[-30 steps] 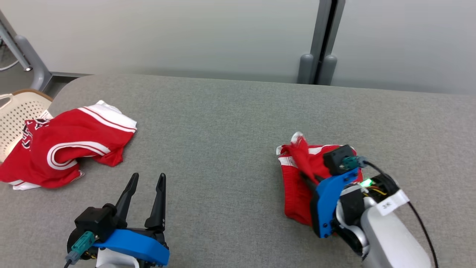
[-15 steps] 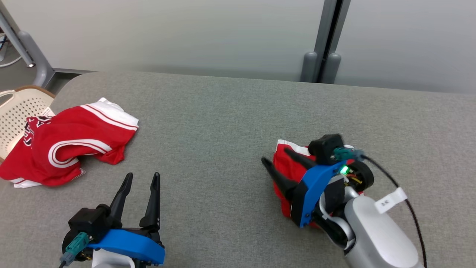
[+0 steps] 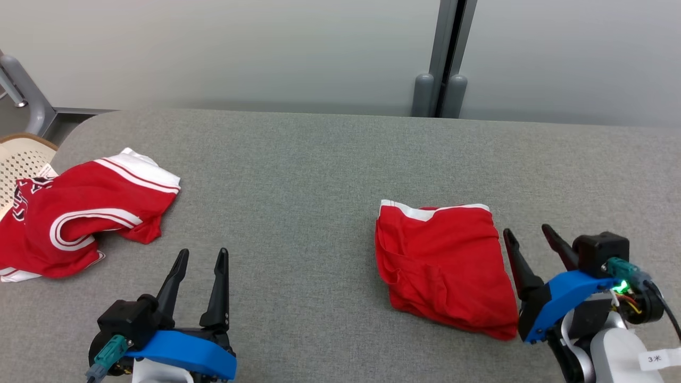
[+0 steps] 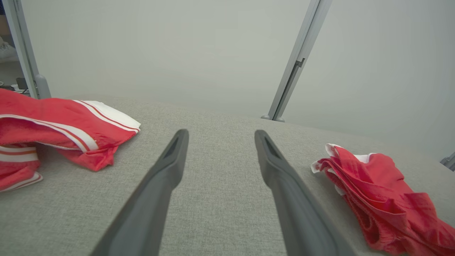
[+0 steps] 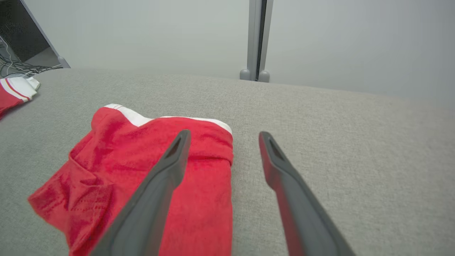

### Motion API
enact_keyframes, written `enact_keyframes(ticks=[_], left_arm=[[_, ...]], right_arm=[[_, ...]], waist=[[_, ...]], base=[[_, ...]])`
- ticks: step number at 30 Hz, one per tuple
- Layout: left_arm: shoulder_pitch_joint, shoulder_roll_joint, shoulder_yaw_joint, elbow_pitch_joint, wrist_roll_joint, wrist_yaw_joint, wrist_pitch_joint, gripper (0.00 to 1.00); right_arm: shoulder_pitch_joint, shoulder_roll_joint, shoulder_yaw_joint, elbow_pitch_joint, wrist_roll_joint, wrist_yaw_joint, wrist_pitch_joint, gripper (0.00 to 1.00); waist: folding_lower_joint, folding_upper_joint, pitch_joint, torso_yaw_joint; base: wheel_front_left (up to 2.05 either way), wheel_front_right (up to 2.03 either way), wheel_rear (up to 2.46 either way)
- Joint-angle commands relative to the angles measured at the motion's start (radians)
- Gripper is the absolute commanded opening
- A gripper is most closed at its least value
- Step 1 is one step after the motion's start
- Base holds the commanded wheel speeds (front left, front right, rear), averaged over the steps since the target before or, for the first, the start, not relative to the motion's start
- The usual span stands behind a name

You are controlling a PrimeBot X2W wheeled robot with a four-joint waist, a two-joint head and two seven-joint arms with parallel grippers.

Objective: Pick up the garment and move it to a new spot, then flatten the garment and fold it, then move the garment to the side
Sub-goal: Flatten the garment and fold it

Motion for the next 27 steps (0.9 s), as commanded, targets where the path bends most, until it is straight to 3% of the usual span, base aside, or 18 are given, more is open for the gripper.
enact_keyframes(ticks=[1,5,7,8,9,16,21,26,27], left_arm=[[-0.002,0.001,-0.001,-0.006,-0.006,0.003,-0.001,1.00],[-0.016,0.004,-0.006,-0.012,-0.005,0.000,0.005,1.00],[-0.022,0.010,-0.008,-0.008,-0.003,-0.006,0.007,1.00],[-0.026,0.012,-0.009,-0.006,-0.002,-0.006,0.008,1.00],[-0.030,0.013,-0.011,-0.004,-0.002,-0.007,0.007,1.00],[-0.031,0.022,-0.014,0.006,0.001,-0.005,0.007,1.00],[-0.020,0.025,-0.011,0.003,-0.007,0.002,0.005,1.00],[-0.006,0.026,-0.005,-0.002,-0.012,0.013,0.001,1.00],[-0.001,0.027,-0.002,-0.005,-0.015,0.016,0.001,1.00]], right_arm=[[0.008,0.009,-0.002,0.004,-0.008,0.000,-0.009,1.00],[0.016,0.021,0.007,0.076,-0.047,0.000,-0.025,1.00],[0.000,0.026,0.025,0.118,-0.063,0.000,-0.036,0.67],[-0.011,0.028,0.039,0.139,-0.069,0.000,-0.041,0.20],[-0.018,0.029,0.060,0.165,-0.071,0.000,-0.042,0.00],[-0.058,0.030,0.328,0.277,0.048,0.000,-0.065,0.00],[-0.059,0.030,0.554,0.265,0.173,0.000,-0.061,0.00],[-0.034,0.029,0.611,0.187,0.345,0.000,-0.093,0.00],[-0.030,0.029,0.599,0.172,0.359,0.000,-0.112,0.24]], waist=[[0.0001,0.0000,0.004,0.000],[0.0001,0.0000,0.013,0.004],[0.0001,0.0000,0.015,0.009],[0.0001,0.0000,0.016,0.011],[0.0001,0.0000,0.017,0.014],[0.0001,0.0000,0.006,0.024],[0.0001,0.0000,-0.004,0.019],[0.0001,0.0000,-0.017,0.007],[0.0001,0.0000,-0.020,0.001]], base=[[0.00,0.00,0.00],[0.00,0.00,0.00],[0.00,0.00,0.00],[0.00,0.00,0.00],[0.00,0.00,0.00],[0.00,0.00,0.00],[0.00,0.00,0.00],[0.00,0.00,0.00],[0.00,0.00,0.00]])
